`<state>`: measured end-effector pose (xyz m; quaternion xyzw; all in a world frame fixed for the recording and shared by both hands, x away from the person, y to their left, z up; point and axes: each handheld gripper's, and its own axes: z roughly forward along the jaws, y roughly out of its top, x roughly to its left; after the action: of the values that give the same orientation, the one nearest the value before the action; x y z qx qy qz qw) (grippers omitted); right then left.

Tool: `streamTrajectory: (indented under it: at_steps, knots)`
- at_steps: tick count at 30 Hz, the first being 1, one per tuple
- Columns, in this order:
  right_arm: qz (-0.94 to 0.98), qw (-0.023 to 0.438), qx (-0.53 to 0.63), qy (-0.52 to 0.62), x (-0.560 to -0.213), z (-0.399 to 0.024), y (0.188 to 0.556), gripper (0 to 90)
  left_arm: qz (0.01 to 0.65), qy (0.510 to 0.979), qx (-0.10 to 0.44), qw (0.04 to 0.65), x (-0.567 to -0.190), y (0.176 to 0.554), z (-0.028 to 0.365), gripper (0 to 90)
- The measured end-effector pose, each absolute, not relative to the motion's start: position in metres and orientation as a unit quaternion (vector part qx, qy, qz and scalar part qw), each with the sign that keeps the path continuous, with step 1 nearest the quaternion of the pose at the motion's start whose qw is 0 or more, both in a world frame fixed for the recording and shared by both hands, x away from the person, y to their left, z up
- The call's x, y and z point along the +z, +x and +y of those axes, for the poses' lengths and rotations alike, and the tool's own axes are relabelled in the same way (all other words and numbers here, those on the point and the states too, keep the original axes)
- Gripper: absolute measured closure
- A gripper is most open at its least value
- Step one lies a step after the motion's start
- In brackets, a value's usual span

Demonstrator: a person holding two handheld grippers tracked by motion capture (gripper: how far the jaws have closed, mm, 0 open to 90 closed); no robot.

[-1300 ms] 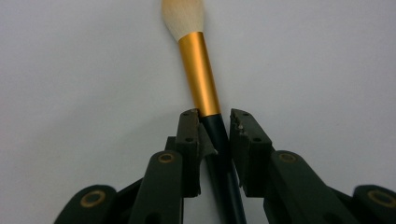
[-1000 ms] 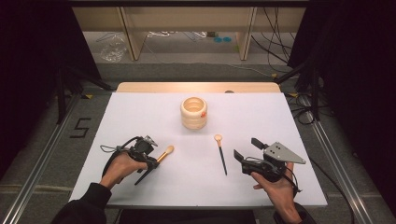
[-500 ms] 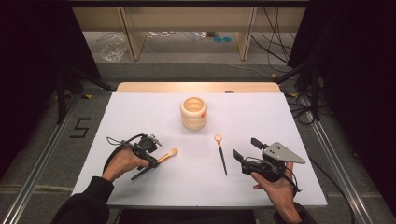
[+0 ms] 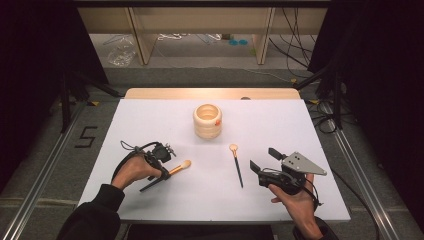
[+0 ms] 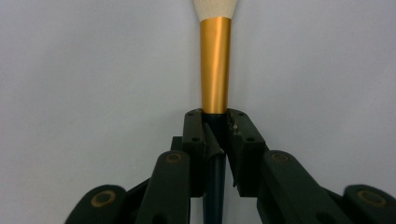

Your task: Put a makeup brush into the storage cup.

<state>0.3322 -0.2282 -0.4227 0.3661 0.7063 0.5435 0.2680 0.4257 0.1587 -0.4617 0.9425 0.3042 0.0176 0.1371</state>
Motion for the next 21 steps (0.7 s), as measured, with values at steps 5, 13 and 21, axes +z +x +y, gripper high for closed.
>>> streamTrajectory:
  at_steps: [5, 13, 21]
  knots:
    - [0.707, 0.257, 0.541, 0.376, -0.423, -0.227, 0.331, 23.3, 0.291, 0.947, 0.013, 0.136, -0.462, 0.428, 0.160, 78.1]
    - [0.704, 0.256, 0.547, 0.373, -0.423, -0.227, 0.331, 23.4, 0.284, 0.949, 0.024, 0.135, -0.459, 0.428, 0.162, 78.2]
    - [0.707, 0.257, 0.541, 0.376, -0.422, -0.227, 0.331, 23.3, 0.290, 0.943, 0.032, 0.160, -0.452, 0.429, 0.169, 78.3]
